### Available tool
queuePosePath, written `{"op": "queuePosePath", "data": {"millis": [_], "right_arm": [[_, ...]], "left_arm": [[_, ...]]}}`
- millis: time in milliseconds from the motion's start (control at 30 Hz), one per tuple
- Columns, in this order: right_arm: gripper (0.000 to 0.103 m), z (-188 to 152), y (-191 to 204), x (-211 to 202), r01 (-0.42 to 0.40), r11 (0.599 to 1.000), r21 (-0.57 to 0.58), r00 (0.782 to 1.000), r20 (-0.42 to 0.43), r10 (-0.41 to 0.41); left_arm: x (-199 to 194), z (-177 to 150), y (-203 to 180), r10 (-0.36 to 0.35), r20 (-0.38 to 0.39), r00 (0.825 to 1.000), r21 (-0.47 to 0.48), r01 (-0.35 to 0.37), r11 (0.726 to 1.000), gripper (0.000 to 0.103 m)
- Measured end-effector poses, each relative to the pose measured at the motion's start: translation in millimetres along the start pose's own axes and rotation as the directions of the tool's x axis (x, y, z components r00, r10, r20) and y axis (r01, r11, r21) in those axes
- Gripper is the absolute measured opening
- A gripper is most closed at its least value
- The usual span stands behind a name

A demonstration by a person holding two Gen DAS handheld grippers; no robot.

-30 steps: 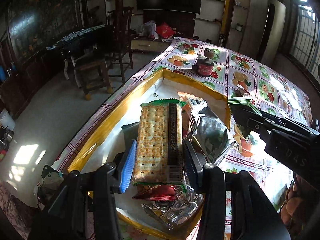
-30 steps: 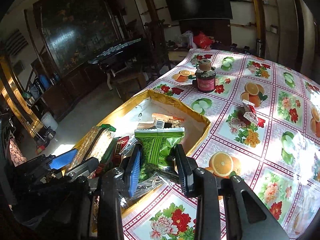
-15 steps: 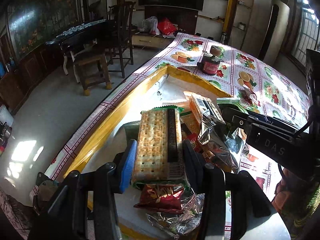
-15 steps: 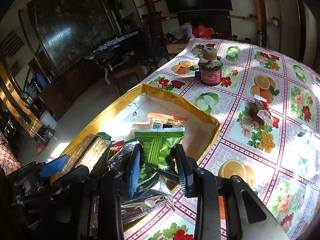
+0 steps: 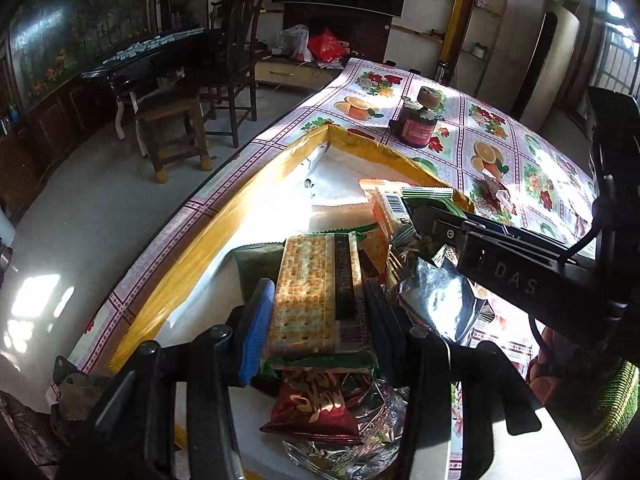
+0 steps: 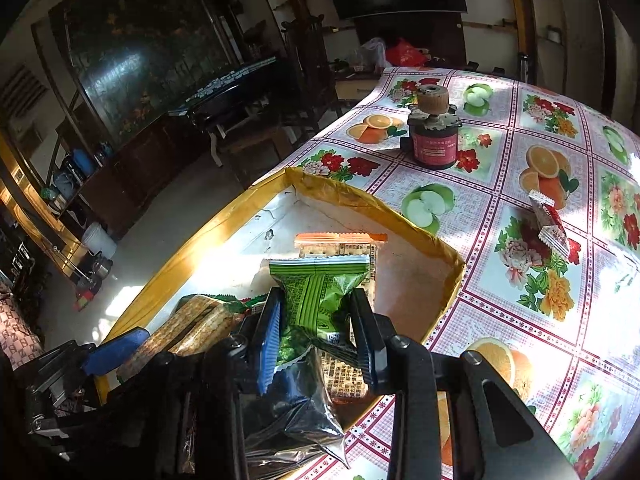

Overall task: Organize snacks
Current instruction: 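Open both grippers to release the cracker pack and green packet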

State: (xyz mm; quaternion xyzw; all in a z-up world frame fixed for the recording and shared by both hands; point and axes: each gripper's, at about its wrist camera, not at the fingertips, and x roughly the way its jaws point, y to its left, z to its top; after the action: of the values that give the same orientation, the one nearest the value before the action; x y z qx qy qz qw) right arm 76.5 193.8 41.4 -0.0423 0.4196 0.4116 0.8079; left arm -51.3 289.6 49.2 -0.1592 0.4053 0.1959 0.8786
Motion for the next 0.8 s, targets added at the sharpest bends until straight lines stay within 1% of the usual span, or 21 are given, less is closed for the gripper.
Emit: {"op": "queuePosePath", "data": {"millis": [67,167,200,300,433,600,800], "right_arm": [[0.035,-0.8,0.9,-1.9,-0.003,1.0,0.002,1.0,-0.001,0.003],[0.045,-1.7,2.0,-6.2,-0.002,1.0,0.002,1.0,0.006,0.002],[0.046,-1.5,2.5,-7.9,-0.003,1.0,0.0,1.0,0.009,0.003],[0.046,-0.3,4.5,-14.3,-0.009,1.0,-0.006,1.0,0.022,0.009],[0.048,1.0,5.7,-26.0,0.0,1.0,-0.015,0.999,0.052,0.0],[0.048,-1.5,-4.1,-45.3,0.004,1.0,0.004,0.997,0.082,-0.004],[0.048,-12.1,-19.8,-66.4,0.011,0.999,0.04,0.994,0.105,-0.015]], "left_arm": [[-1.7,0.1,1.5,-0.032,-0.002,0.999,-0.011,0.032,0.999,0.048],[-6.9,1.0,3.0,-0.055,0.008,0.998,-0.026,0.056,0.998,0.048],[-9.2,1.2,2.5,-0.052,0.015,0.999,-0.026,0.053,0.998,0.048],[-15.2,2.2,1.8,-0.052,0.028,0.998,-0.025,0.053,0.998,0.05],[-23.8,2.0,3.6,-0.053,0.046,0.998,-0.033,0.054,0.998,0.058],[-32.7,0.7,2.0,-0.051,0.061,0.997,-0.03,0.053,0.998,0.061],[-43.3,-1.0,-6.0,-0.047,0.078,0.996,-0.016,0.048,0.999,0.064]]}}
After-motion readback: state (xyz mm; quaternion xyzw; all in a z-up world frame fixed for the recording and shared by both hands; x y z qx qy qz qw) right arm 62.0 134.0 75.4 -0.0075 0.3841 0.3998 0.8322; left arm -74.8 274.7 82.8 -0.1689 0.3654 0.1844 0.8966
